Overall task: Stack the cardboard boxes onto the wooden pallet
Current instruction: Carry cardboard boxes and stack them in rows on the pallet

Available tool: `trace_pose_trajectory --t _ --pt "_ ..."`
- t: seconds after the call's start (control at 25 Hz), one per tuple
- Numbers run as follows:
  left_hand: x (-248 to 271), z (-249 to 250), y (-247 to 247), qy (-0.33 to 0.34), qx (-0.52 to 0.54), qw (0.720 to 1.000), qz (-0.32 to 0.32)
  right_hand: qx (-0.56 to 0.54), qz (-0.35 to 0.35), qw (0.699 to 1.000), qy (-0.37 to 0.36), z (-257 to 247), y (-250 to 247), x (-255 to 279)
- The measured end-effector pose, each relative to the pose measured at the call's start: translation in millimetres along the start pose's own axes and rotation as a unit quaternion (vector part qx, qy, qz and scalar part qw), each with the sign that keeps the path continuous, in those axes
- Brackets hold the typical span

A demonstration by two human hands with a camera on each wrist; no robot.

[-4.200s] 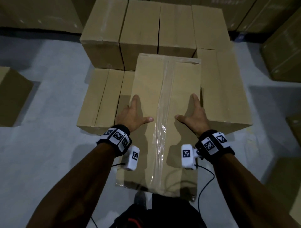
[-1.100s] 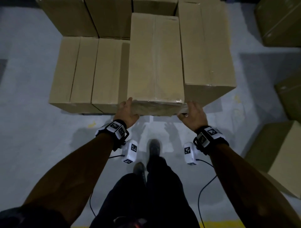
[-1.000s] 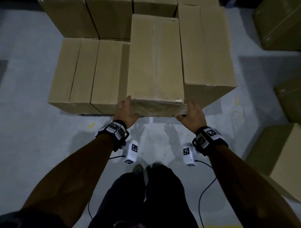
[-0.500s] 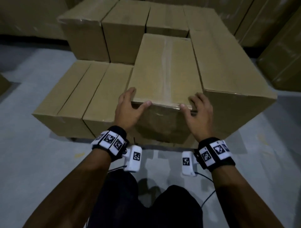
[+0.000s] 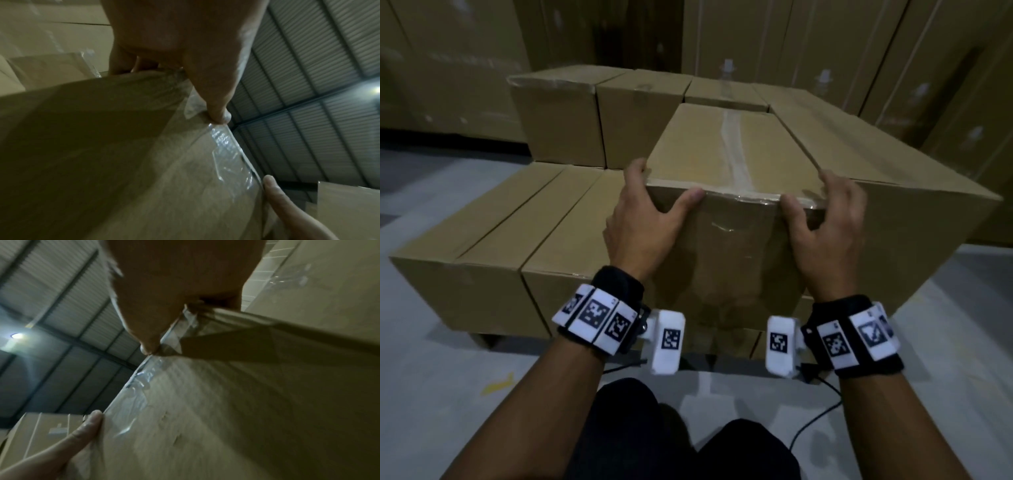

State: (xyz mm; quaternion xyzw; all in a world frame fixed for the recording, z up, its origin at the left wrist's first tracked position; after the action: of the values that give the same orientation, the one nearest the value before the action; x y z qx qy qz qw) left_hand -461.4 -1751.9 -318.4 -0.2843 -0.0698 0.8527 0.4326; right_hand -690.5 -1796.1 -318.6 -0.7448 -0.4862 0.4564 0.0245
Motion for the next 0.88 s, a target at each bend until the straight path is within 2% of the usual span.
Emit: trace_pose_trajectory --t 0.12,0.24,0.4,0.88 --pt "18 -19 13 -0.036 0.075 0.996 0.012 -0.108 0.023 0.992 0.067 16 16 30" --pt "38 -45 30 -0.052 0.122 0.991 0.015 -0.175 0.003 0.974 0.143 31 39 65" --pt "42 -55 39 -0.037 0.133 0.99 0.026 -0.199 0.017 0.966 0.167 42 54 78" --pt "3 -64 57 -0.045 0.096 0.994 -0.017 -0.066 0.034 0.985 0.158 61 77 46"
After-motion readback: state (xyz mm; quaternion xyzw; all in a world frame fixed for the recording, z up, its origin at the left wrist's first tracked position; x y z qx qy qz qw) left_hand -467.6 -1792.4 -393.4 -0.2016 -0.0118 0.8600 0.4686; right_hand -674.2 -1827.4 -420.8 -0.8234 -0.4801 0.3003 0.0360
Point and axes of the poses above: each hand's wrist, its own x-axis away from the middle knuckle, its own y-axis out of the palm, z = x × y, the point moved 1 cm from there along -x, towards the middle knuckle, and after that the axes turned 6 degrees about x, right-handed, at the moved point
